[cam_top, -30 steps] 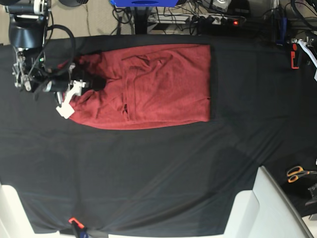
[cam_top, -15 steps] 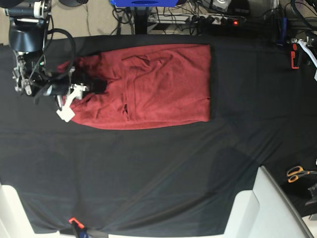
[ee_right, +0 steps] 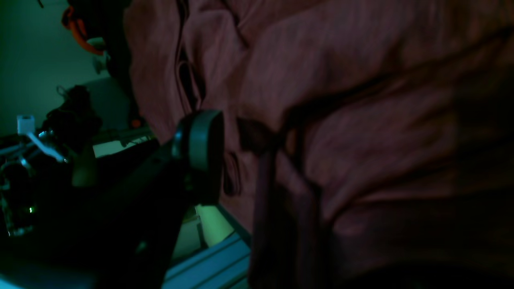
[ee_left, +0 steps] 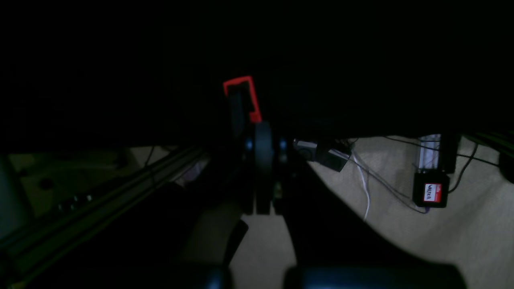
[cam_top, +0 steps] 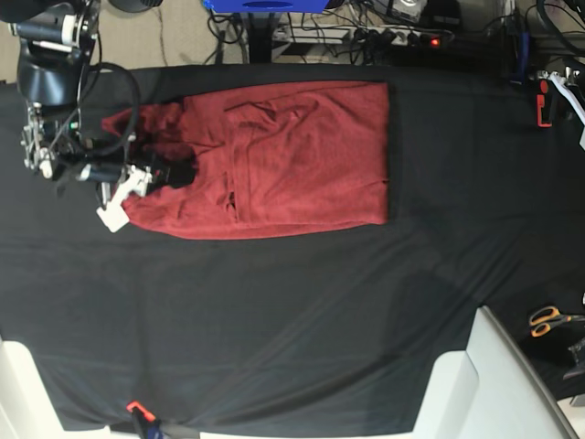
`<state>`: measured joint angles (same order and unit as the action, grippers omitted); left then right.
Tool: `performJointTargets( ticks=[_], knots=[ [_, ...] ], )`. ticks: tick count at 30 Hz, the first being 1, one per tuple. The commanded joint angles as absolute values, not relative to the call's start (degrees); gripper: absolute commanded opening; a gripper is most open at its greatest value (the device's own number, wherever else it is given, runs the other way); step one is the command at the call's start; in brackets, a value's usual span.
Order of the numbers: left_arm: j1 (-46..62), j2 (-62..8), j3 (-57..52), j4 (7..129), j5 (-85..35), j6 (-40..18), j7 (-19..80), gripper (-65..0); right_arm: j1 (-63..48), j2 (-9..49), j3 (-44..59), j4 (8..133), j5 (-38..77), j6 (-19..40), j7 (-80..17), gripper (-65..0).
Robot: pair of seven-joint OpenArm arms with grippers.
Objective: Fold the T-shirt properly
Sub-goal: 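Grasp the folded end with the right gripper and fold it inward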
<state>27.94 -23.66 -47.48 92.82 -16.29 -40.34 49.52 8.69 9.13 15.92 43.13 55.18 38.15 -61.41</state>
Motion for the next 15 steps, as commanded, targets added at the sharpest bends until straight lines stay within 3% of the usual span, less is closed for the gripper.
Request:
performJointTargets(
  ticks=[1,5,10,15],
  knots=[
    [28.09,-24.84,-47.87,93.49,-16.57,-40.00,48.92,-65.0,9.10,9.36,16.04,43.38,55.25,38.46,-60.97,-39.9],
    [28.09,-24.84,-47.87,93.49,-16.57,-40.00,48.92,-65.0,9.10,9.27,15.96,43.38,55.25,38.46,-60.97,-44.3],
    [27.12,-24.92,-47.87,93.49,-16.57,-40.00,48.92,-65.0,9.10,9.36,15.87,43.30,54.99,38.37,-61.05,-65.0],
    [26.07,-24.92,-47.87,91.30,-16.57,-40.00,48.92,-65.0,9.63,9.36,15.96,43.30,50.95,38.37,-61.05,-64.4]
  ],
)
